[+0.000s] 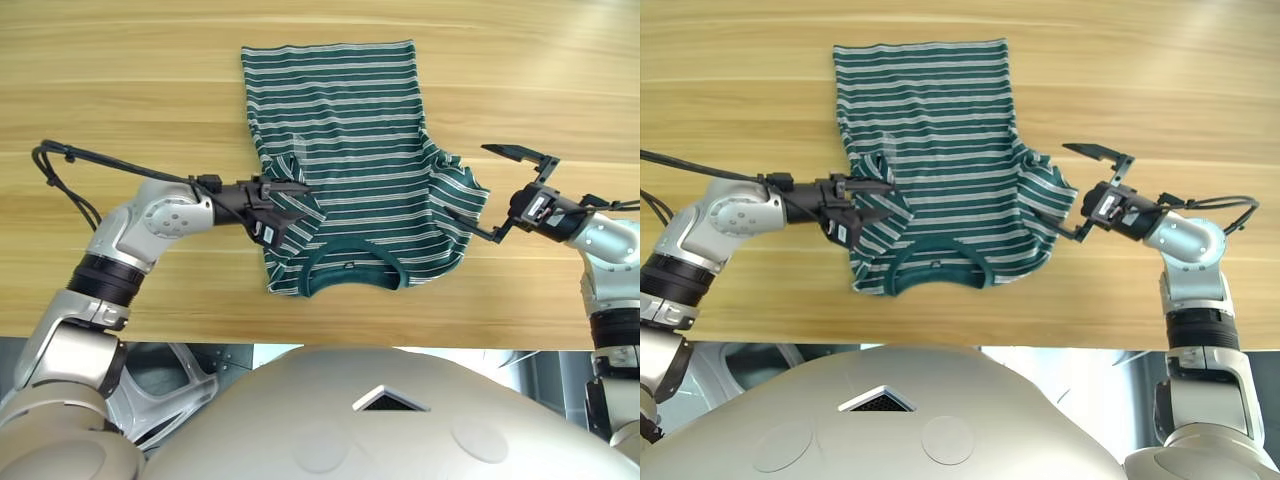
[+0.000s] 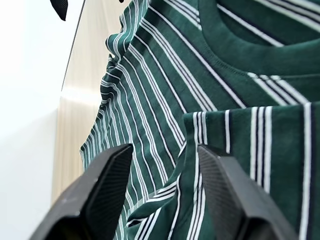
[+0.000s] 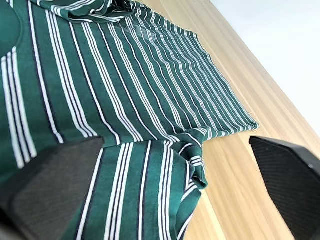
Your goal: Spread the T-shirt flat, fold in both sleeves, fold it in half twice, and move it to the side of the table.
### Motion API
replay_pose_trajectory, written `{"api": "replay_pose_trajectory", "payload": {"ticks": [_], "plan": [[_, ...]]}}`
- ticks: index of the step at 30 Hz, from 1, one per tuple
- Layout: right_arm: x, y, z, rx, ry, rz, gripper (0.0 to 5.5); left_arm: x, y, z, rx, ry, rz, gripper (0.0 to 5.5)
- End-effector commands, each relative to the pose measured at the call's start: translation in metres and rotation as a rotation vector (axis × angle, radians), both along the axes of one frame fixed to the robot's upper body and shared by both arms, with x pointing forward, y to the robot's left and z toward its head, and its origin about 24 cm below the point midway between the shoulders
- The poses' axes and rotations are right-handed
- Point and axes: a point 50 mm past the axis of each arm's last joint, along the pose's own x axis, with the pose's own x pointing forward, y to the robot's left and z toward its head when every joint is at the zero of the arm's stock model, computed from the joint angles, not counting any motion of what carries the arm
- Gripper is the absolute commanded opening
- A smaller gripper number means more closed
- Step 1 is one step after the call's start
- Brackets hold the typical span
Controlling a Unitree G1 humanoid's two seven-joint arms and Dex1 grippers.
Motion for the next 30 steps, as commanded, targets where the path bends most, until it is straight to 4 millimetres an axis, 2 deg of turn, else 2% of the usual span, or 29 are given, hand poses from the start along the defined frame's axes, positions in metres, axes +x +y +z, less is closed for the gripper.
{"api": "replay_pose_trajectory", "payload": {"ticks": [1, 6, 11, 13, 18, 30], "plan": [[0.007, -0.006, 0.012, 0.006, -0.049, -0.029, 5.4, 0.005, 0.009, 0.012, -0.065, -0.04, 0.062, 3.06], [0.003, -0.033, 0.021, -0.11, -0.066, -0.109, 5.4, 0.008, 0.02, 0.017, -0.13, -0.081, 0.143, 3.9], [-0.006, -0.074, 0.024, -0.423, -0.074, -0.24, 5.4, 0.008, 0.027, 0.014, -0.166, -0.104, 0.201, 4.54], [-0.01, -0.081, 0.02, -0.518, -0.062, -0.247, 5.4, 0.008, 0.028, 0.012, -0.169, -0.107, 0.214, 4.68], [-0.01, -0.071, 0.009, -0.633, -0.044, -0.175, 5.4, 0.006, 0.026, 0.009, -0.175, -0.107, 0.213, 4.68], [-0.002, -0.042, -0.006, -0.686, -0.048, -0.063, 5.4, 0.007, 0.019, 0.007, -0.187, -0.113, 0.199, 4.68]]}}
